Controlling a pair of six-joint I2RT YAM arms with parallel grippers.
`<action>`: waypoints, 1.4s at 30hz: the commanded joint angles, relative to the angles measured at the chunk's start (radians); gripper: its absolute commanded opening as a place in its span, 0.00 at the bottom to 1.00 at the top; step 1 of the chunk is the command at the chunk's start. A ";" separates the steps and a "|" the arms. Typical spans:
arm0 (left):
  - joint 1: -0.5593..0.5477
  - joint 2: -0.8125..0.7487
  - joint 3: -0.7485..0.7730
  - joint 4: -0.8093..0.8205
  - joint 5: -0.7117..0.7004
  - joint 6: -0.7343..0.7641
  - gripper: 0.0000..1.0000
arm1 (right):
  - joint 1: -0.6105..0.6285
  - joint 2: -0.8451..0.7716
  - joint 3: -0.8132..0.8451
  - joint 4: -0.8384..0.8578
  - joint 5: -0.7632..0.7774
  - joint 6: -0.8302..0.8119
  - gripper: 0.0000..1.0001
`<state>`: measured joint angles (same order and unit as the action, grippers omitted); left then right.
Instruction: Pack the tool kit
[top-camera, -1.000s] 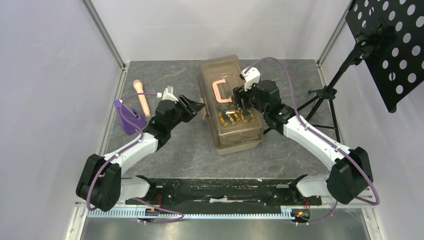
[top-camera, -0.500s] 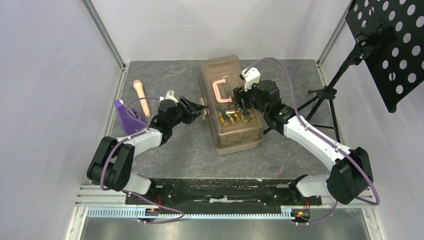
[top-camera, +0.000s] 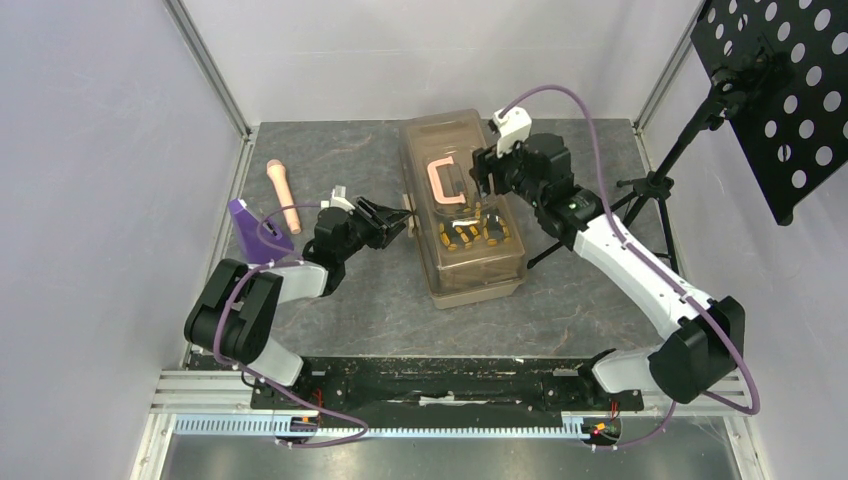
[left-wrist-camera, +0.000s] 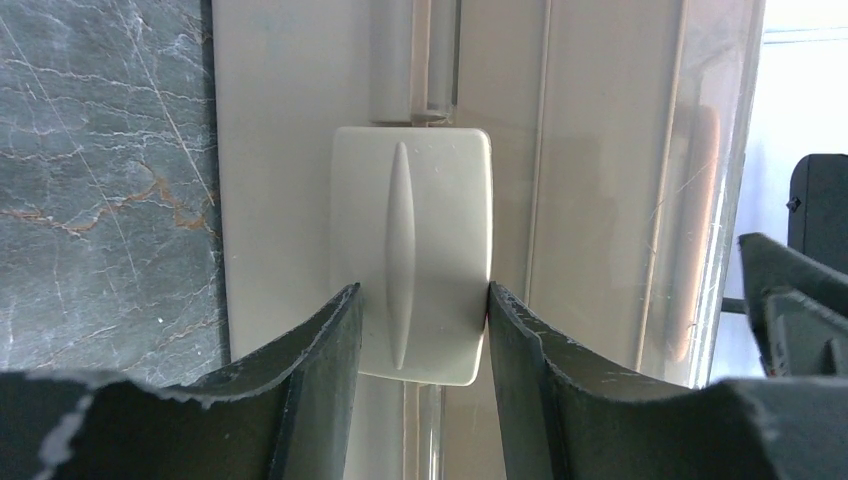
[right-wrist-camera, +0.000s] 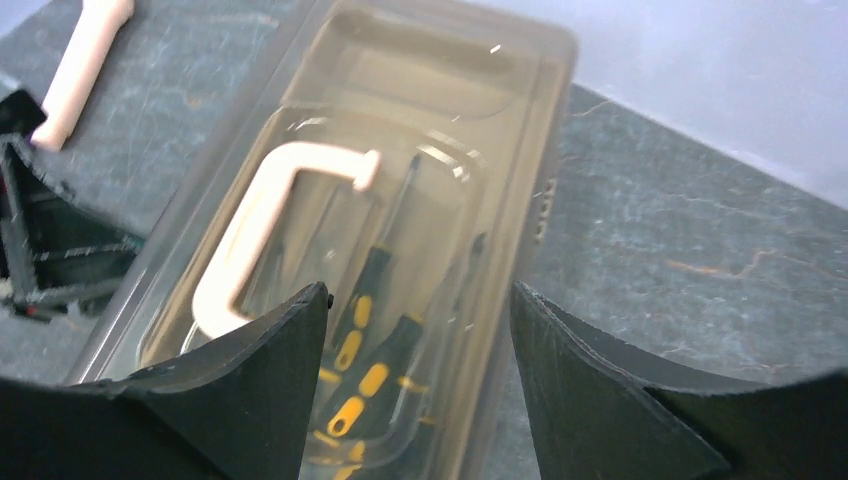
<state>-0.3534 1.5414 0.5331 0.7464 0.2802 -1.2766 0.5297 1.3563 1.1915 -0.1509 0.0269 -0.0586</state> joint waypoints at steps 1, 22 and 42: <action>-0.015 -0.010 0.013 -0.060 0.027 0.007 0.54 | -0.062 0.037 0.089 -0.039 -0.003 0.031 0.69; -0.011 0.094 -0.012 0.133 0.076 -0.049 0.55 | -0.128 0.120 -0.187 0.002 -0.339 0.199 0.44; 0.060 -0.073 0.060 -0.132 0.071 0.099 0.68 | -0.145 0.006 -0.157 0.077 -0.305 0.199 0.51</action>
<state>-0.3168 1.6039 0.5156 0.8722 0.3504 -1.3308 0.3614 1.3998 1.0100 0.0849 -0.1806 0.1448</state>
